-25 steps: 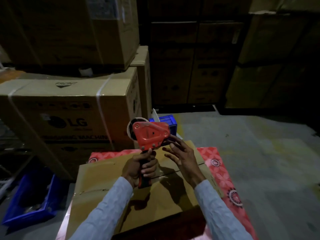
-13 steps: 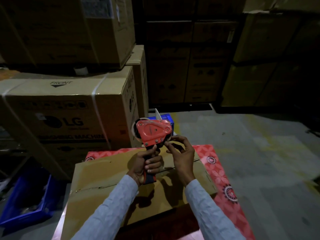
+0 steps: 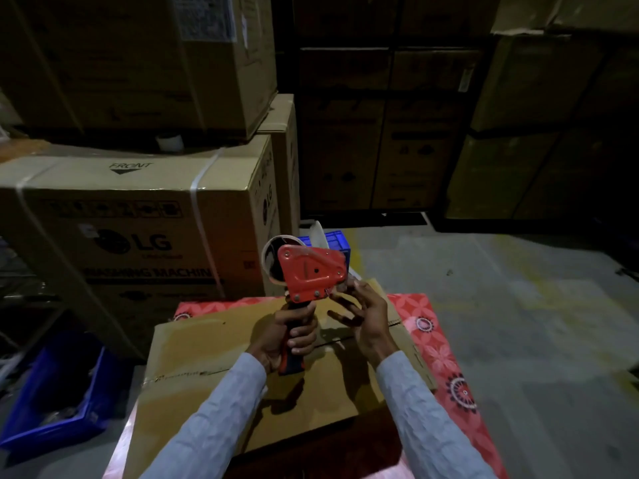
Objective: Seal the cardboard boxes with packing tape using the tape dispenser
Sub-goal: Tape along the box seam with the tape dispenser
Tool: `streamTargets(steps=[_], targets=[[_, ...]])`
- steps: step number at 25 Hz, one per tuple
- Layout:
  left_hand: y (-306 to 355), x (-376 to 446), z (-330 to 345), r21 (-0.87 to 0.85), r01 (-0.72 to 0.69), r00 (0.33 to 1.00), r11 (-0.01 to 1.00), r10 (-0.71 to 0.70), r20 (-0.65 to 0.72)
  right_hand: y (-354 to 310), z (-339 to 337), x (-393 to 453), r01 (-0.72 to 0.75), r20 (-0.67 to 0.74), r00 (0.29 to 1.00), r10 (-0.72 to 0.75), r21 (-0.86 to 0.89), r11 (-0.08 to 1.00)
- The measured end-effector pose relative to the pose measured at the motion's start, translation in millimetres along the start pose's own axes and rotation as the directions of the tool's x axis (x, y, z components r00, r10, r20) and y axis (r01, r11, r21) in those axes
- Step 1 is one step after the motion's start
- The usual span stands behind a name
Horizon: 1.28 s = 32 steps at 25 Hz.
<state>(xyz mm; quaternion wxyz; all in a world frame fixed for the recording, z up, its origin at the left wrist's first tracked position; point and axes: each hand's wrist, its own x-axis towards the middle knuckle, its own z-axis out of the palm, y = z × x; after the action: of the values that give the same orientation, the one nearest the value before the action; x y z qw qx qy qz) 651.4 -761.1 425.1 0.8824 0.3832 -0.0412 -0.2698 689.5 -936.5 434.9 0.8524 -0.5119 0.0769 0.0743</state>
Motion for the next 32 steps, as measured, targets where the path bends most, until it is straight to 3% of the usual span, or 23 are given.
streamTargets(steps=[4,10,15,18,22,24,29,32], targets=[[1.6,-9.8,3.1,0.295,0.022,0.992,0.955,0.017,-0.127,-3.7,6.8,-1.0,-0.156,-0.012,0.987,0.158,0.111,0.981],[3.5,-15.5,9.6,0.532,0.009,0.984,0.847,0.087,-0.154,-7.5,8.4,4.2,-0.184,-0.113,0.976,0.185,0.019,0.983],[4.9,-10.6,6.9,0.604,0.014,0.983,0.797,0.100,-0.155,-13.9,-10.8,9.9,-0.205,-0.188,0.957,0.221,0.098,0.974],[5.9,-7.1,10.5,0.596,0.016,0.983,0.803,0.096,-0.157,-20.7,-23.2,4.9,-0.301,-0.155,0.936,0.317,0.120,0.946],[8.6,-0.1,16.7,0.656,0.012,0.986,0.755,0.099,-0.131,-18.6,-38.6,9.5,-0.448,-0.068,0.893,0.444,-0.062,0.892],[7.4,4.1,16.4,0.689,0.016,0.987,0.725,0.097,-0.125,-18.2,-44.7,11.8,-0.467,-0.100,0.884,0.458,-0.113,0.877],[4.6,10.0,18.4,0.743,0.072,0.988,0.666,0.057,-0.147,-25.5,-52.7,7.5,-0.485,-0.176,0.864,0.472,-0.038,0.874],[4.5,13.9,24.3,0.752,0.086,0.990,0.653,0.029,-0.138,-27.8,-53.7,6.8,-0.440,-0.216,0.882,0.418,-0.067,0.895]])
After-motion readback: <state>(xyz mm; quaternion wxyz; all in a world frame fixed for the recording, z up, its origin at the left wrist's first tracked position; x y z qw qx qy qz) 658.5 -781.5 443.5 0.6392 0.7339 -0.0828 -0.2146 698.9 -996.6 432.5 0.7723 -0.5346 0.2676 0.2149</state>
